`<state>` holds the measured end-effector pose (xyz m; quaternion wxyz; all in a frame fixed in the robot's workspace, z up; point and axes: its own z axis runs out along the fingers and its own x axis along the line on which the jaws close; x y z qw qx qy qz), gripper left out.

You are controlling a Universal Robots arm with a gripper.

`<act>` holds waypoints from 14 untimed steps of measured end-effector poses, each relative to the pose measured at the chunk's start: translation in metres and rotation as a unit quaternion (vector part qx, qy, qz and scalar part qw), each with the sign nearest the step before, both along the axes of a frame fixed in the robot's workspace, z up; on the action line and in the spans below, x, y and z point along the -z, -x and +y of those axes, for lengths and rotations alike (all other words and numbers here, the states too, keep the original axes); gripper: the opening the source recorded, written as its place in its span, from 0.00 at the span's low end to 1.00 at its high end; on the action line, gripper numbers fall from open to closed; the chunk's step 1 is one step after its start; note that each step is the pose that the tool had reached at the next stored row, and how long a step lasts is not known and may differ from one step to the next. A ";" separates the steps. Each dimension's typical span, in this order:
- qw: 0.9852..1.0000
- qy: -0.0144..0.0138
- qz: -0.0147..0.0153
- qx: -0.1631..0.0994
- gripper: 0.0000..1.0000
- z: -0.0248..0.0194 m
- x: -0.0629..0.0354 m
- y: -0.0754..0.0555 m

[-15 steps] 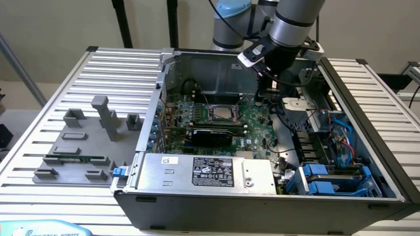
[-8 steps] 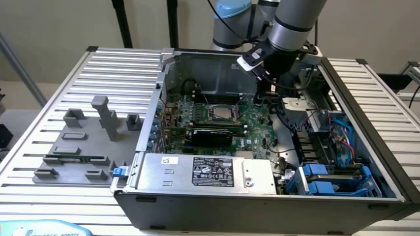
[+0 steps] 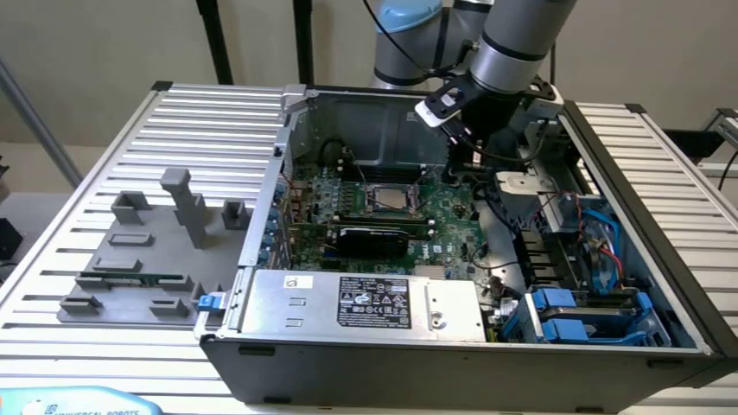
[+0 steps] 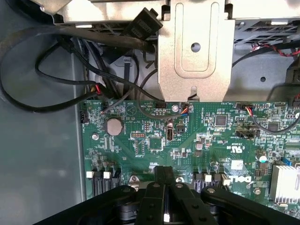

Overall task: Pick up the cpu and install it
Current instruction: 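Close the cpu cover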

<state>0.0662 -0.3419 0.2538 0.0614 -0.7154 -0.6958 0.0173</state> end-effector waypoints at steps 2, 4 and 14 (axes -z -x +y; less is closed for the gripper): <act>1.000 -0.002 0.004 0.000 0.11 0.0001 0.0003 0.001; 1.000 -0.004 0.007 0.000 0.11 0.0000 0.0005 0.004; 1.000 -0.008 0.021 -0.002 0.11 -0.0007 0.0029 0.028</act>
